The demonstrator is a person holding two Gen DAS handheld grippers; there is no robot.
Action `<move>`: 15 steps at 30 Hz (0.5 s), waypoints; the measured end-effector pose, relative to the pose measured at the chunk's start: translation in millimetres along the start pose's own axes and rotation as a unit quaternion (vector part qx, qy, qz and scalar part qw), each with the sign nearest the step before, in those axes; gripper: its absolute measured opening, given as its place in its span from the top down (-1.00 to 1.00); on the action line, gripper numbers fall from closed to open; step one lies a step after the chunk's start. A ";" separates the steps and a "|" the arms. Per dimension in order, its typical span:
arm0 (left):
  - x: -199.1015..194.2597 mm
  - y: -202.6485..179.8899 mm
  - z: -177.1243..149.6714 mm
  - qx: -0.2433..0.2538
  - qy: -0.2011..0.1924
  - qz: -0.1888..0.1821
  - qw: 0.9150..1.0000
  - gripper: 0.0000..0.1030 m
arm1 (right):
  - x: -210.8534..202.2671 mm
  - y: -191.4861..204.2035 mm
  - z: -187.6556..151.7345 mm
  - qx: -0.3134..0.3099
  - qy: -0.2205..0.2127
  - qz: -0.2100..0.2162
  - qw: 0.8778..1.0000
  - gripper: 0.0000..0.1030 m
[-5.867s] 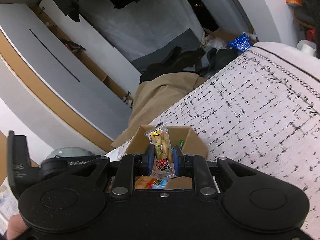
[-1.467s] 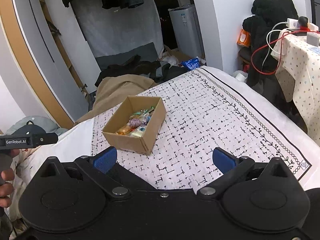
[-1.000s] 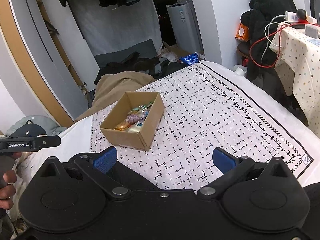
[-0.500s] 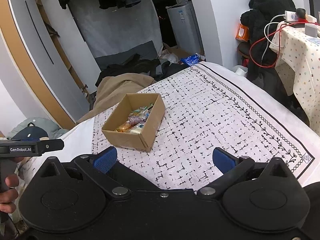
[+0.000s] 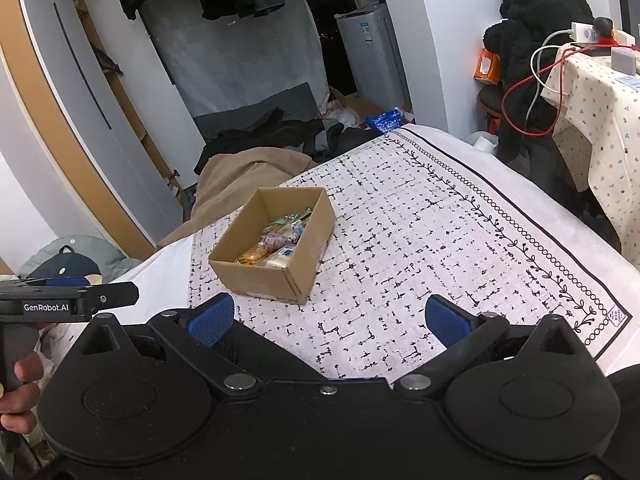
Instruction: Organize snacks
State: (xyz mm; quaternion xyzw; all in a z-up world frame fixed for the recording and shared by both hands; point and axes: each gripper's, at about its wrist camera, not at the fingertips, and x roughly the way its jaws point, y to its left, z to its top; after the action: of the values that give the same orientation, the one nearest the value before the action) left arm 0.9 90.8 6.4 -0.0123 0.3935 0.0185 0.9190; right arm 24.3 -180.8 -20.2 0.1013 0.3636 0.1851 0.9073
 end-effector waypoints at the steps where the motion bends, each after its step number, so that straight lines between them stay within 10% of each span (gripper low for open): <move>1: -0.3 -0.6 -0.1 0.000 0.000 -0.001 1.000 -1.00 | 0.1 0.4 -0.3 -0.001 0.000 0.000 1.000 -1.00; 15: -6.2 -0.9 1.0 0.002 -0.006 -0.005 1.000 -1.00 | 2.3 3.3 -0.8 -0.008 0.007 -0.007 1.000 -1.00</move>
State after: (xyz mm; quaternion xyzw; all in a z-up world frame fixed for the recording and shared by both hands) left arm -2.6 89.8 11.6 -0.0119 0.3875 0.0132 0.9217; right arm 24.4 -176.9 -21.1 0.0905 0.3692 0.1825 0.9068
